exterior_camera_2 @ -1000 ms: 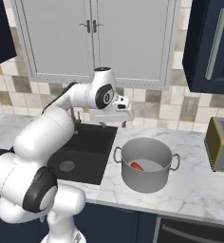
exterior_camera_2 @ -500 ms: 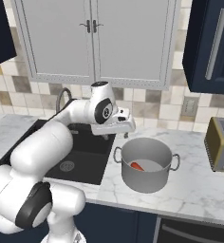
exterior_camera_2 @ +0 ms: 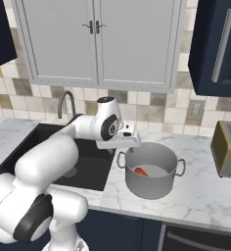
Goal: Dump the carrot from the pot into the sink. Then turn on the water and wash the carrot. Then turn off the water and put the carrot back in the pot.
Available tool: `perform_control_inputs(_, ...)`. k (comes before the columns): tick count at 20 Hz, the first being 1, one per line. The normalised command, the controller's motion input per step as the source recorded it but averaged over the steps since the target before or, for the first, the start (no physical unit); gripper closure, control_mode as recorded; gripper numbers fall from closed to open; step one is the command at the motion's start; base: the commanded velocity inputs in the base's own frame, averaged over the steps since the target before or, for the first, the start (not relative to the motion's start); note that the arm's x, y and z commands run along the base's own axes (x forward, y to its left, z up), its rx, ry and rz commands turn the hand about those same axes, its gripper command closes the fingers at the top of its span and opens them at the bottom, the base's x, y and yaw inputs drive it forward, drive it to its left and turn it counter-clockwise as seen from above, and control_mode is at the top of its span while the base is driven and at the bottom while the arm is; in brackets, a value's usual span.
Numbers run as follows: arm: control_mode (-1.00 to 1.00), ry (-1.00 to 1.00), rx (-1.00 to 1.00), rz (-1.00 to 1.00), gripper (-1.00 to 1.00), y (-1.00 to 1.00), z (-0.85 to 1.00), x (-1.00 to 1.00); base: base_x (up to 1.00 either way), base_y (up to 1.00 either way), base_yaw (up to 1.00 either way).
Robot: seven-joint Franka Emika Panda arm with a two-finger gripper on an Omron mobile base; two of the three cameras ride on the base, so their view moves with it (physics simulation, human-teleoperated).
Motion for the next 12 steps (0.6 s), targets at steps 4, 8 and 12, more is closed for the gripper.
perform_control_inputs(4,-1.00,0.00,0.00,0.00,-1.00,0.00,-0.25,-0.01,0.00,0.00,0.00)
perform_control_inputs(8,-1.00,-0.02,0.00,0.00,-1.00,0.00,-0.19,-0.01,0.00,0.00,0.00)
perform_control_inputs(12,-1.00,-0.01,0.00,0.00,-1.00,0.00,-0.18,0.00,0.00,0.00,0.00)
